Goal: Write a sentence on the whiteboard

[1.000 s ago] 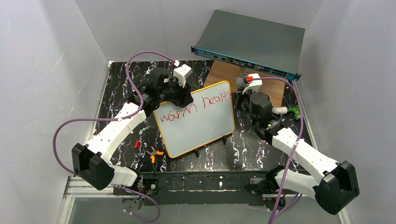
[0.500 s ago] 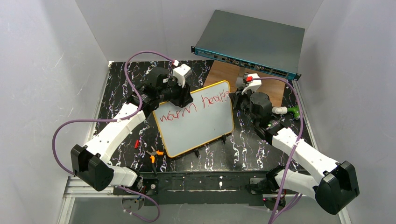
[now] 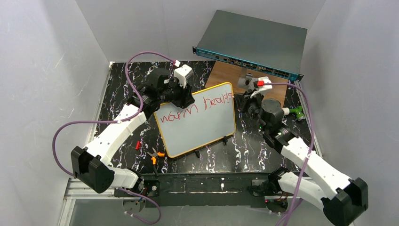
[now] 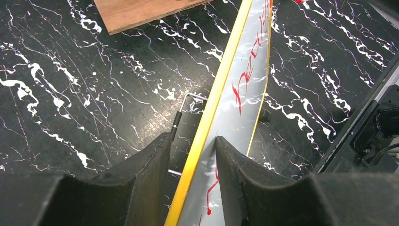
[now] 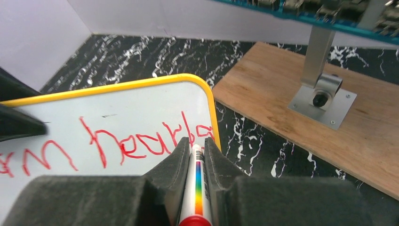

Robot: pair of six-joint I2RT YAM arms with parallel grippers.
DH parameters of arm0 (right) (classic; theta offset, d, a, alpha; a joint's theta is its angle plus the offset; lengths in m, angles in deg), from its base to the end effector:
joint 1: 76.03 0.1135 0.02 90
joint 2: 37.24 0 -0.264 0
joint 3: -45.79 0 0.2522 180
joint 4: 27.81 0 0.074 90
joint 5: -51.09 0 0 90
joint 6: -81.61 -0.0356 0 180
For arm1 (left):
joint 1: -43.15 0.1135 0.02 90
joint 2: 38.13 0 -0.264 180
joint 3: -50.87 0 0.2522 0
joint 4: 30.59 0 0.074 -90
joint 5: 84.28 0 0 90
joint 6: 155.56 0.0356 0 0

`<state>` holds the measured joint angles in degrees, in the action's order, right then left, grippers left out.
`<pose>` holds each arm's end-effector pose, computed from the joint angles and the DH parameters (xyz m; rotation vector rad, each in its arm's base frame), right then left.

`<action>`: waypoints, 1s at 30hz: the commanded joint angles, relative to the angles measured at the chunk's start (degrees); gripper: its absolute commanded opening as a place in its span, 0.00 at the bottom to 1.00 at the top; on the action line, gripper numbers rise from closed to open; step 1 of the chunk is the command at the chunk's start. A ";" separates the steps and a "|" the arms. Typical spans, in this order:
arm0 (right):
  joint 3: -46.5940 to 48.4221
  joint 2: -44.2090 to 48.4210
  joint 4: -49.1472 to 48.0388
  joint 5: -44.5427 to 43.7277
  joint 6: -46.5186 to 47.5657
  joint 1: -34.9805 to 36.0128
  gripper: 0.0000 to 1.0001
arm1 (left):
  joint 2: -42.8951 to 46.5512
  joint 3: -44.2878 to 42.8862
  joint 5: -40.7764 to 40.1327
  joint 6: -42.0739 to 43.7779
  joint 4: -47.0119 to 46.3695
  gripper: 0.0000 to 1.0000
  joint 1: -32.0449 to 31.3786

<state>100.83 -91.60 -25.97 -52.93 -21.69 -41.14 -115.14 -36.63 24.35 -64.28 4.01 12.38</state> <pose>0.1910 0.1227 0.3288 -0.1101 1.6057 0.4599 0.2579 -0.1668 0.3727 0.7627 1.8789 -0.6525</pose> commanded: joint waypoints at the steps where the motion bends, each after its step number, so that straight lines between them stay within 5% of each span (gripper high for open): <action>1: -1.60 7.03 0.49 -0.69 -0.11 0.17 0.01 | 3.78 -0.14 0.38 0.39 -2.60 0.00 -0.09; 13: -7.85 18.76 5.60 4.40 -1.38 0.17 0.01 | 3.77 0.73 -0.36 -3.93 -4.17 0.00 -0.09; 30: -10.51 15.28 -2.49 25.96 -5.14 2.28 0.01 | 7.55 7.13 -2.91 -9.10 -6.17 0.00 -0.10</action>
<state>90.66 -74.40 -22.45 -33.54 -25.42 -40.55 -111.51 -30.84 21.33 -73.14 -0.47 12.38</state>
